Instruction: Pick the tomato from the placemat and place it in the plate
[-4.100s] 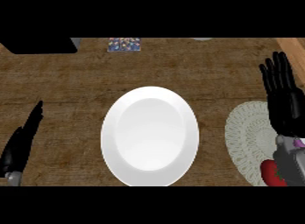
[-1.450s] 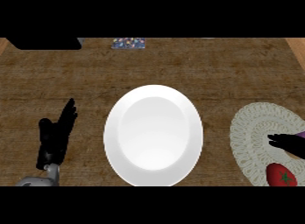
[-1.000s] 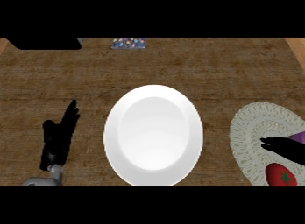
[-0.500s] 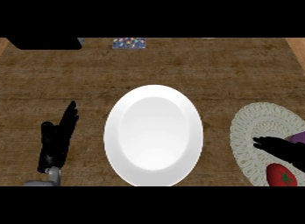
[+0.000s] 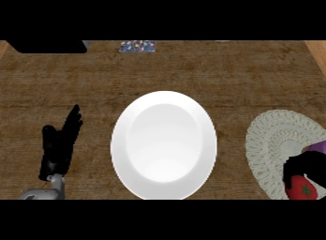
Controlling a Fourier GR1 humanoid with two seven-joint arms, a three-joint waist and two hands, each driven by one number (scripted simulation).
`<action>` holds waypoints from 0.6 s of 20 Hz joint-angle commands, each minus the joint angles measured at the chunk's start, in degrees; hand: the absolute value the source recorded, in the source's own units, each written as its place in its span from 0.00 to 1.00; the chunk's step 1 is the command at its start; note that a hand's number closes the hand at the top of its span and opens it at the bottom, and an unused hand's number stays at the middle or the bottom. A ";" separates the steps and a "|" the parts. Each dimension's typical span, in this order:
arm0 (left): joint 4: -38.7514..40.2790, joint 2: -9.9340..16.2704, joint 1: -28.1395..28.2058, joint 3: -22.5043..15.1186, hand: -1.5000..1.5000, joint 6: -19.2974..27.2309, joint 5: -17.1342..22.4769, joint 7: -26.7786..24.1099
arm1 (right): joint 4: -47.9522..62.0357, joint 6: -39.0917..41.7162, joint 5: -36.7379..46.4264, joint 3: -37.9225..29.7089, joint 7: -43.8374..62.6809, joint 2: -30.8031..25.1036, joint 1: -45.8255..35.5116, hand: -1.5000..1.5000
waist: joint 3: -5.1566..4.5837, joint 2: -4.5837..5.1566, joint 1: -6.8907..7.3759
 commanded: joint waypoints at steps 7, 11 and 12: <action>0.64 -1.37 0.53 -0.69 0.50 -0.32 -0.74 -0.31 | -8.57 -6.40 5.56 4.25 22.98 20.81 -3.71 1.00 | -0.27 -0.25 0.37; 0.46 0.10 -0.22 0.35 0.50 -1.23 -0.14 0.17 | -10.37 -10.00 10.64 8.96 32.34 30.56 -3.90 1.00 | -0.49 -0.64 1.35; 0.59 0.16 -0.80 0.04 0.50 -1.56 -0.21 0.76 | -11.17 -11.20 12.23 10.13 35.80 33.70 -5.23 1.00 | -0.42 -0.55 1.42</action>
